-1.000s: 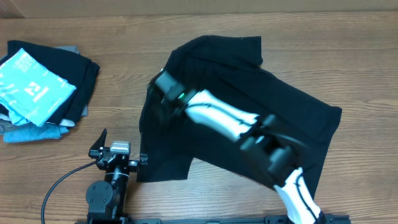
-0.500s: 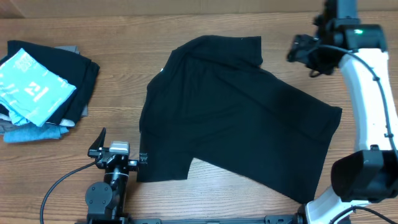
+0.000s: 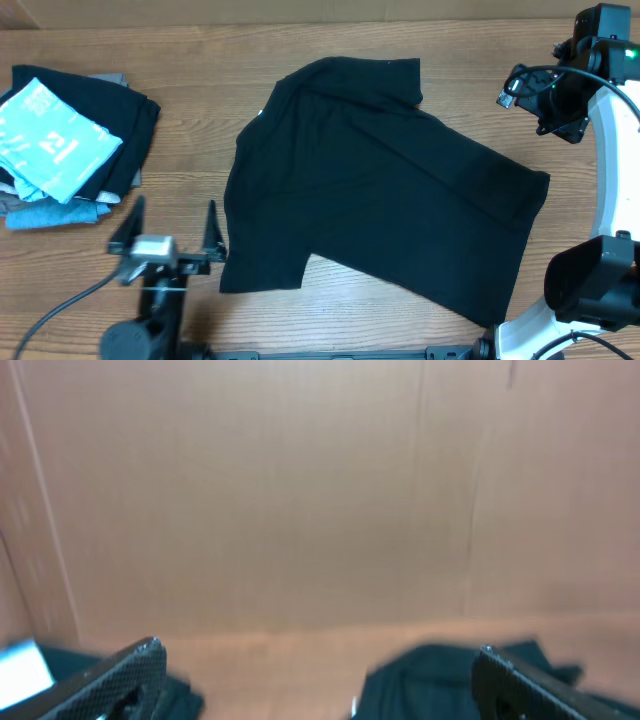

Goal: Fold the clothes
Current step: 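Grasp the T-shirt's upper-left corner with the left gripper and pull it left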

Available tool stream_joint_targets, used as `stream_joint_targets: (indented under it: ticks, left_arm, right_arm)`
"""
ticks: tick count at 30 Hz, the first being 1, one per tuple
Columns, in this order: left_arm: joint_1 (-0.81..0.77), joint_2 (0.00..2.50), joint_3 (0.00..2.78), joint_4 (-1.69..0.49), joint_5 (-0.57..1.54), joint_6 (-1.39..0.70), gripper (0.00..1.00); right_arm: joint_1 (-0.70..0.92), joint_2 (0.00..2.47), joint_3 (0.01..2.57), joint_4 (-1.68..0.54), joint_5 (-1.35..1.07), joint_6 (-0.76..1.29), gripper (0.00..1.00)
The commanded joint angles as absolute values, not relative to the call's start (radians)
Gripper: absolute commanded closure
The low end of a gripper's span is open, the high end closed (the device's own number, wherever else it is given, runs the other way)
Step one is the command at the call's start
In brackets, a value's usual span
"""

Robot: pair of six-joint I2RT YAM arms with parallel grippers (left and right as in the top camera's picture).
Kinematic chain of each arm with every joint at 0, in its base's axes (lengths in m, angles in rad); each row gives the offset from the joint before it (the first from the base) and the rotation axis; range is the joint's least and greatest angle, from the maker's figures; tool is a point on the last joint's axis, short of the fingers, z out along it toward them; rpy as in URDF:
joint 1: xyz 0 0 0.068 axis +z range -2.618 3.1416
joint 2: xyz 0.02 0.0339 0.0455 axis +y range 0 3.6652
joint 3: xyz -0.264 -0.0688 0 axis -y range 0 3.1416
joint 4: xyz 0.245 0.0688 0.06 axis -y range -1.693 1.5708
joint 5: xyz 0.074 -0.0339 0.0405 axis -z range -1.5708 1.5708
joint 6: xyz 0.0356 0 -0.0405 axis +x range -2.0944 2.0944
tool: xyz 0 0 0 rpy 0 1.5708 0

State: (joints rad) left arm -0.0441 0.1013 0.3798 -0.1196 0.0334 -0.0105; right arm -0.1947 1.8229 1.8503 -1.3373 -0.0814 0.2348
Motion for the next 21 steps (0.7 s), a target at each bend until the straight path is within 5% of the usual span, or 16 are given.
stream_joint_targets:
  ticks: [1,5,8,16,19,21]
  left_arm:
    - [-0.044,0.294,0.673,-0.221,0.109,-0.037,0.0]
    - [-0.044,0.587,1.004,-0.467,0.21,-0.028,0.0]
    - [-0.046,0.971,1.421,-0.905,0.263,-0.023,0.0]
    - [-0.046,1.345,1.596,-0.975,0.348,0.051,0.02]
    - [-0.053,1.472,1.596,-0.997,0.385,0.067,0.52]
    - [-0.056,1.524,1.596,-1.017,0.372,0.067,0.63]
  right_arm:
    - [-0.197,1.824,1.853,-1.337,-0.088,0.235,0.0]
    - [-0.197,1.824,1.853,-1.337,-0.088,0.235,0.0]
    - [-0.197,1.824,1.853,-1.337,-0.088,0.235,0.0]
    - [-0.197,1.824,1.853,-1.337,-0.088,0.235,0.0]
    - [-0.197,1.824,1.853,-1.337,-0.088,0.235,0.0]
    - [-0.197,1.824,1.853,-1.337,-0.088,0.235,0.0]
